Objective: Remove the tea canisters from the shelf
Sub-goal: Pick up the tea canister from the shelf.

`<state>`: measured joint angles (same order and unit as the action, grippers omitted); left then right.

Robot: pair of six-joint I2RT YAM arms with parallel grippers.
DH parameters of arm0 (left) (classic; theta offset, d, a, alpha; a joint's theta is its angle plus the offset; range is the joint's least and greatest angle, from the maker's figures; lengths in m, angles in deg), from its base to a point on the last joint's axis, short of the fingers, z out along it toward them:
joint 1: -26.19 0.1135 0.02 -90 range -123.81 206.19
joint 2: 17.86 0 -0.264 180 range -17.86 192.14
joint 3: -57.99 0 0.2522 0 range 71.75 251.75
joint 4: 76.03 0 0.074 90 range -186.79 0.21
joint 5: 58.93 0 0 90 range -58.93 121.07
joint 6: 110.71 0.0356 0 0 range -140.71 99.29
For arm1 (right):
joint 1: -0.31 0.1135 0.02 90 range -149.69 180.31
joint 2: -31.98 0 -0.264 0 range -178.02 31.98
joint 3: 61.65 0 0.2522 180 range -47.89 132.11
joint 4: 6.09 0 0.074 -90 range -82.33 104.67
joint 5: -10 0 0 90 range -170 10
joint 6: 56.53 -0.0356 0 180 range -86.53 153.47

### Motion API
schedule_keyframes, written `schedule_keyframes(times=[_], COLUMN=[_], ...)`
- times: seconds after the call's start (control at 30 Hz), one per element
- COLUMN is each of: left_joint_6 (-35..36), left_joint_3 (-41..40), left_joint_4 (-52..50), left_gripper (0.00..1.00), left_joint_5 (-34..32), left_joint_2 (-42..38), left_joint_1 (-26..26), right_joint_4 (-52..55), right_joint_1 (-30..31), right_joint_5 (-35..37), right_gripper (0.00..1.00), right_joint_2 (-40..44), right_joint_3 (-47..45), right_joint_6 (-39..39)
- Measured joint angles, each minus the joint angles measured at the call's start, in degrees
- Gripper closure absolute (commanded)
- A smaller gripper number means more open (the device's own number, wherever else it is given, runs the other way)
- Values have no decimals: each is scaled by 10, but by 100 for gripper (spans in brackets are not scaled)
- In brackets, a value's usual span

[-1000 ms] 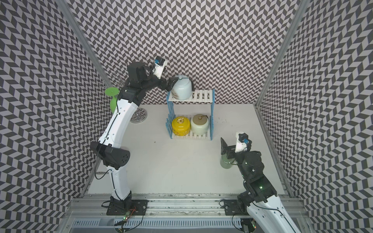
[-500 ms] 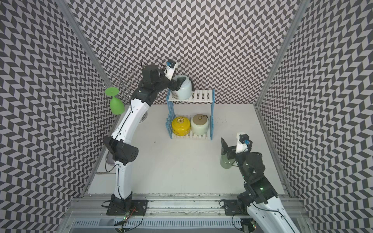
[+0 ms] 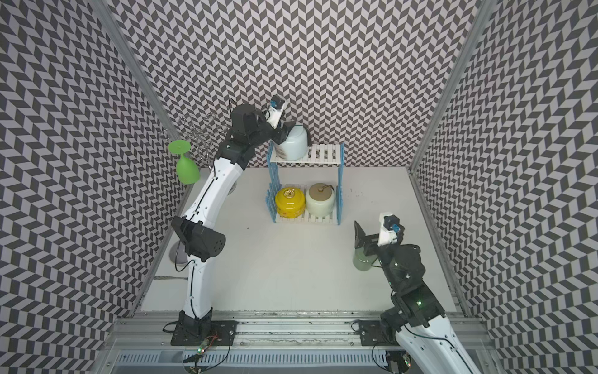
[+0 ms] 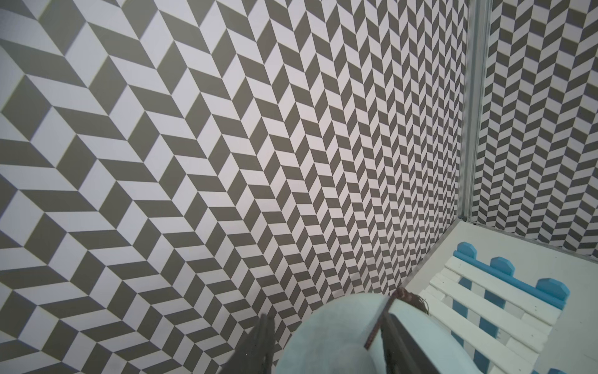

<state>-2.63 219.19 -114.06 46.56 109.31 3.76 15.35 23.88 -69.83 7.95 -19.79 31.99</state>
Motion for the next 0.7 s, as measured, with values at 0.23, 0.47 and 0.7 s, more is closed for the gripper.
schedule_keyframes(times=[0.23,0.47,0.7], left_joint_6=[-5,-8,19], left_joint_3=[18,26,34], left_joint_4=[-4,-30,-45], left_gripper=[51,72,100], left_joint_5=[13,27,24], left_joint_2=[12,14,14], left_joint_1=[3,2,0], right_joint_4=[0,0,0], right_joint_1=[0,0,0], right_joint_5=[-2,-2,-2], right_gripper=[0,0,0], right_joint_2=[0,0,0], right_joint_3=[0,0,0], right_joint_6=[0,0,0])
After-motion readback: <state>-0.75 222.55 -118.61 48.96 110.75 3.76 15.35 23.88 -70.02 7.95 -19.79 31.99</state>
